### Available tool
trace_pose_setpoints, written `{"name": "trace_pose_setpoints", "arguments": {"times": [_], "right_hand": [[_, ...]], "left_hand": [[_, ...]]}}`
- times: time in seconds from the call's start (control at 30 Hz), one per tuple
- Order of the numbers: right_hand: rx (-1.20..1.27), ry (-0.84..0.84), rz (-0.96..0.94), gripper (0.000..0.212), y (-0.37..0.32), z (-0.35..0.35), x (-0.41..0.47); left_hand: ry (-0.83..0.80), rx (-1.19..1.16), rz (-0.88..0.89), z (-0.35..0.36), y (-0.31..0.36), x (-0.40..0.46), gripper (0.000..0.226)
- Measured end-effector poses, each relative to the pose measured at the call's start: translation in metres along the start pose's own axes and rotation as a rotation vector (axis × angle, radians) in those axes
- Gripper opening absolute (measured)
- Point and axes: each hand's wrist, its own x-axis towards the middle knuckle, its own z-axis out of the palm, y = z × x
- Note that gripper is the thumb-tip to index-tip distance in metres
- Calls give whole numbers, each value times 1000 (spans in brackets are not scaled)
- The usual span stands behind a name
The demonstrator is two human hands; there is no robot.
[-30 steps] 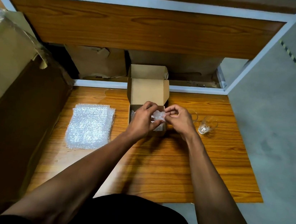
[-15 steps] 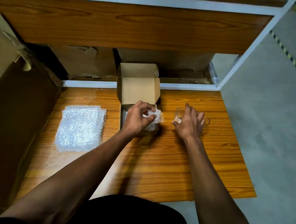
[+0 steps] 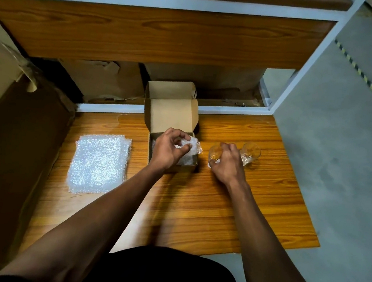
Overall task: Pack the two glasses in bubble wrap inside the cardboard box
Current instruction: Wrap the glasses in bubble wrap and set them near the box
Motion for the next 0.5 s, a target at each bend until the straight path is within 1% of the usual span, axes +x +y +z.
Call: {"name": "trace_pose_setpoints", "arguments": {"times": [0.2, 0.23, 0.3, 0.4, 0.5], "right_hand": [[95, -27, -28, 77, 10, 8, -28], [127, -40, -9, 80, 10, 9, -32], [198, -74, 44, 93, 12, 14, -38], [223, -110, 77, 111, 15, 23, -42], [179, -127, 52, 113, 14, 26, -42]], "left_hand": [[-35, -43, 26, 6, 1, -13, 21], [-46, -57, 30, 7, 1, -15, 21], [-63, -72, 34, 9, -1, -18, 21], [-78, -78, 49, 13, -4, -23, 25], [-95, -63, 53, 16, -3, -28, 27]]}}
